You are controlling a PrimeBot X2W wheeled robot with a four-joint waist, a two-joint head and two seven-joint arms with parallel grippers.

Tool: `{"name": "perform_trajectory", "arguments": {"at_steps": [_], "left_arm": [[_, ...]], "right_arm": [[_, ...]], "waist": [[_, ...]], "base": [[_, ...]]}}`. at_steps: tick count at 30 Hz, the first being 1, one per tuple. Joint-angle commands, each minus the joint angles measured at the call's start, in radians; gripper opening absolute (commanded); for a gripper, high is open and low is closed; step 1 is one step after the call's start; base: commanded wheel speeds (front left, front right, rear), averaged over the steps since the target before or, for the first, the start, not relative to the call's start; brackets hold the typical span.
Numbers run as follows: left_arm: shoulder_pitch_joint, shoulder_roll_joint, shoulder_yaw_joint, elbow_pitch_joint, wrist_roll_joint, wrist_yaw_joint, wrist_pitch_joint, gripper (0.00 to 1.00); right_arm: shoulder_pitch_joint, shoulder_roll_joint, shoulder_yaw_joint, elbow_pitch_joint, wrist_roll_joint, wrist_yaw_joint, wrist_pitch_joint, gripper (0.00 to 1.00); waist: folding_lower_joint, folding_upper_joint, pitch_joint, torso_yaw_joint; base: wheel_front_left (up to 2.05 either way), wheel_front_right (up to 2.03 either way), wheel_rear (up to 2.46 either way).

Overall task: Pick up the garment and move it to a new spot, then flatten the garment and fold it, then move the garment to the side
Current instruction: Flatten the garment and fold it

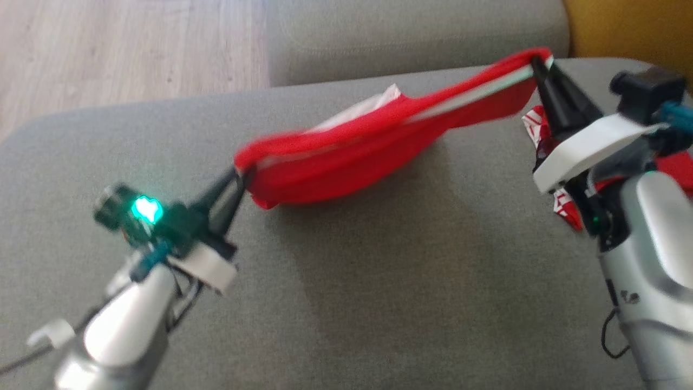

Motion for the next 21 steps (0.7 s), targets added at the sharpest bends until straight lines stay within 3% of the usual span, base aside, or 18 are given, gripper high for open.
{"name": "perform_trajectory", "arguments": {"at_steps": [1, 13, 21], "left_arm": [[-0.093, 0.047, 0.05, -0.055, -0.003, 0.001, 0.009, 0.0], [-0.245, 0.206, 0.073, -0.399, 0.005, -0.001, 0.167, 0.0], [-0.244, 0.262, 0.127, -0.585, -0.06, 0.013, 0.289, 0.0]], "right_arm": [[-0.036, -0.011, 0.012, -0.073, 0.011, -0.001, 0.015, 0.0], [0.01, 0.014, -0.063, -0.45, -0.04, -0.001, 0.141, 0.0], [0.033, 0.062, -0.122, -0.626, -0.105, -0.001, 0.273, 0.0]], "waist": [[0.0001, 0.0, -0.019, 0.0], [0.0001, 0.0, -0.096, -0.01], [0.0001, 0.0, -0.037, -0.02]], "base": [[0.0, 0.0, 0.0], [0.0, 0.0, 0.0], [0.0, 0.0, 0.0]]}}
